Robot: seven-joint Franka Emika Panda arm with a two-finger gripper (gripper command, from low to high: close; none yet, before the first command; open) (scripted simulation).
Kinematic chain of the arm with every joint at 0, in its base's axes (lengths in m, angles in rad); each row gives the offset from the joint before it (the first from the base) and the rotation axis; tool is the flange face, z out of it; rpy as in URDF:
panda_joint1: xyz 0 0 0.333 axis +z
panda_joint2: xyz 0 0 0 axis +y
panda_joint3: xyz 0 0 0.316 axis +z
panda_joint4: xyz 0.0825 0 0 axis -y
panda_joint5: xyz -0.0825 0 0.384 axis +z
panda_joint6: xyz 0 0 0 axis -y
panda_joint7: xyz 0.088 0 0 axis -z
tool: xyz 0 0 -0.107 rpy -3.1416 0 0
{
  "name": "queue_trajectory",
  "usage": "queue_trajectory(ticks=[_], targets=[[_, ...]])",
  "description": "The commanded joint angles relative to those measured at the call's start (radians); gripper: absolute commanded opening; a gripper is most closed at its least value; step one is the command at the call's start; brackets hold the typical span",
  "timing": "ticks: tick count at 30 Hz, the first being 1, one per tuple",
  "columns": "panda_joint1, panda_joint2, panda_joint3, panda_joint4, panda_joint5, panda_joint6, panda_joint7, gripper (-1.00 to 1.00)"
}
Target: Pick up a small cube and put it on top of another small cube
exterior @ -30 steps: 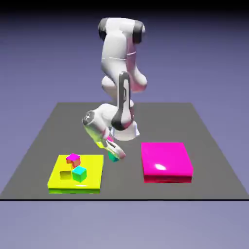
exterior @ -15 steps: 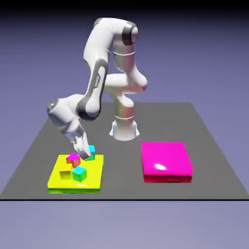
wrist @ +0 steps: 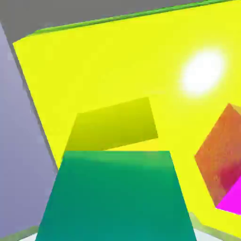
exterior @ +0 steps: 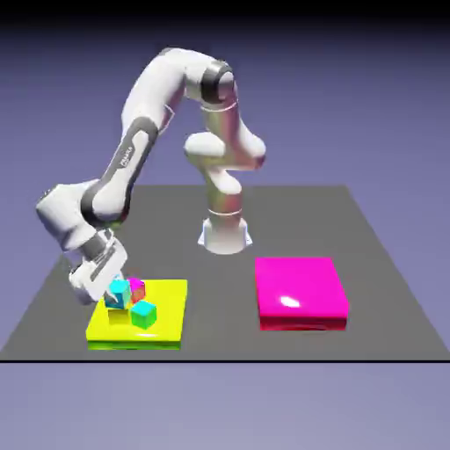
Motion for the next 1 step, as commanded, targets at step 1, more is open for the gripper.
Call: queue_trajectory(ticks=[1], targets=[[-0.004, -0.030, -0.016, 0.020, -0.030, -0.044, 0.021, 1.00]])
